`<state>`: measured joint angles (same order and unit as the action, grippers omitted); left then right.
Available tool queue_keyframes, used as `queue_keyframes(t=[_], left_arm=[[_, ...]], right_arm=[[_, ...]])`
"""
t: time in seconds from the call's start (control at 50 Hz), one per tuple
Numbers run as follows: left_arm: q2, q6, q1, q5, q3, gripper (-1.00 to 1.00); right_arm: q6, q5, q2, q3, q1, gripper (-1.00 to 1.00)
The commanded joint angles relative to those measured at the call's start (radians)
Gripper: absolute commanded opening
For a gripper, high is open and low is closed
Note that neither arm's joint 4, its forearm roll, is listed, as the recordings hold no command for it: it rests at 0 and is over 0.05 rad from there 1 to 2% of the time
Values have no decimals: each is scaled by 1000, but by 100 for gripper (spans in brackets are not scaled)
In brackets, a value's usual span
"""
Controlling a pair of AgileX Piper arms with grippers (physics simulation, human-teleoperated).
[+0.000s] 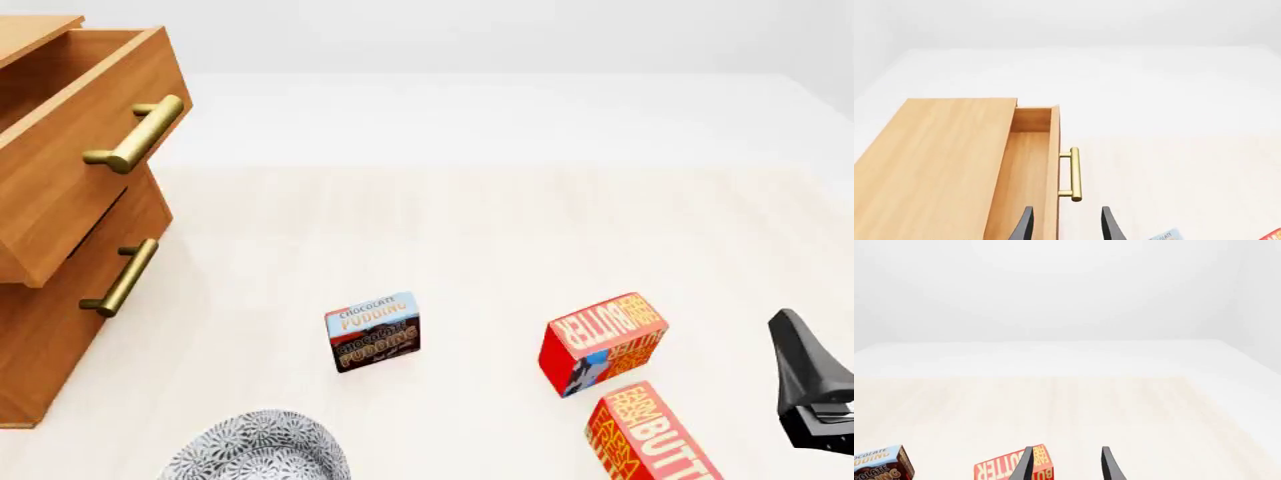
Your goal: Put the chocolate pudding in the top drawer of the cabinet and close it.
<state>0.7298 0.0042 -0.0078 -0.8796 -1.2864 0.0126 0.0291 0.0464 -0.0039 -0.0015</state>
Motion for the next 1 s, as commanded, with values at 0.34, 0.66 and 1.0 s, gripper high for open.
queue_keyframes(t=[0.34, 0.66, 1.0], left_arm=[[106, -43, 20, -23, 98, 100], [166, -25, 59, 30, 168, 100], [193, -15, 69, 92, 259, 100]], right_arm=[[-2, -7, -10, 1, 0, 100], [-2, -7, -10, 1, 0, 100], [-2, -7, -10, 1, 0, 100]])
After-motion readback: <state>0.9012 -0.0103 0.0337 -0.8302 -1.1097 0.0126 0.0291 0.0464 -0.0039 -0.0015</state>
